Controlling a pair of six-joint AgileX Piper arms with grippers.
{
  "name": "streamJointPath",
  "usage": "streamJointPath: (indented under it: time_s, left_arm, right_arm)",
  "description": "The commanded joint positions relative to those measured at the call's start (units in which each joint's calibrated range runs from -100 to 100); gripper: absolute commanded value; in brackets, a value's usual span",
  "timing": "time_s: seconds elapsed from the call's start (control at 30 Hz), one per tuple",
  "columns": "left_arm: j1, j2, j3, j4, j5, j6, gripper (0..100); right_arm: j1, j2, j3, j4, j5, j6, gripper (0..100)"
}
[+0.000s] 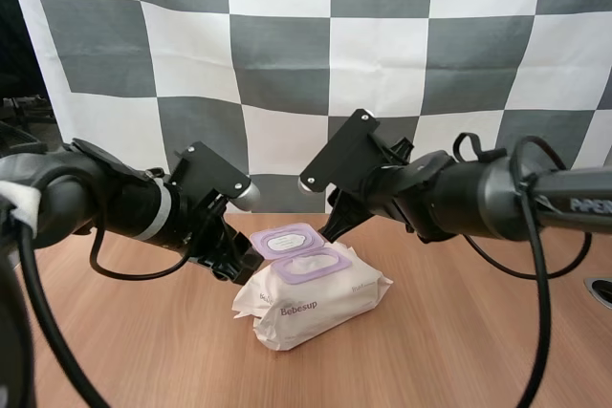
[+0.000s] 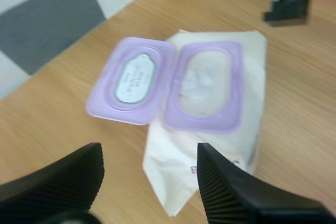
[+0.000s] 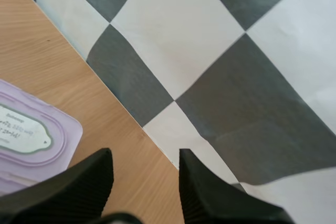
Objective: Open the wet wipes lid
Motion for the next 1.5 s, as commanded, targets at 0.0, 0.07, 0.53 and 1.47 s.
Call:
streamJointPath:
  time_s: [0.0,0.07,0.53,1.47]
  left_arm:
    - [0.0,-10.62,-0.02,-0.3,-22.44,-6.17,87]
    - [0.0,-15.41,-0.02,-1.0,-28.53,-9.82,87]
    - [1.47,-40.48,3.34,-2.59,-34.82,-26.3,0]
    - [1.47,-56.78,32.2,-5.28,-48.61,-20.21,0]
  right_arm:
    - [-0.02,-16.56,1.86,4.83,-4.41,0.0,66]
    - [-0.1,-23.12,2.38,8.3,-9.23,0.0,66]
    - [-5.73,-43.7,10.86,34.39,-34.84,0.0,0]
    - [-11.71,-49.48,30.17,35.99,15.47,0.0,0]
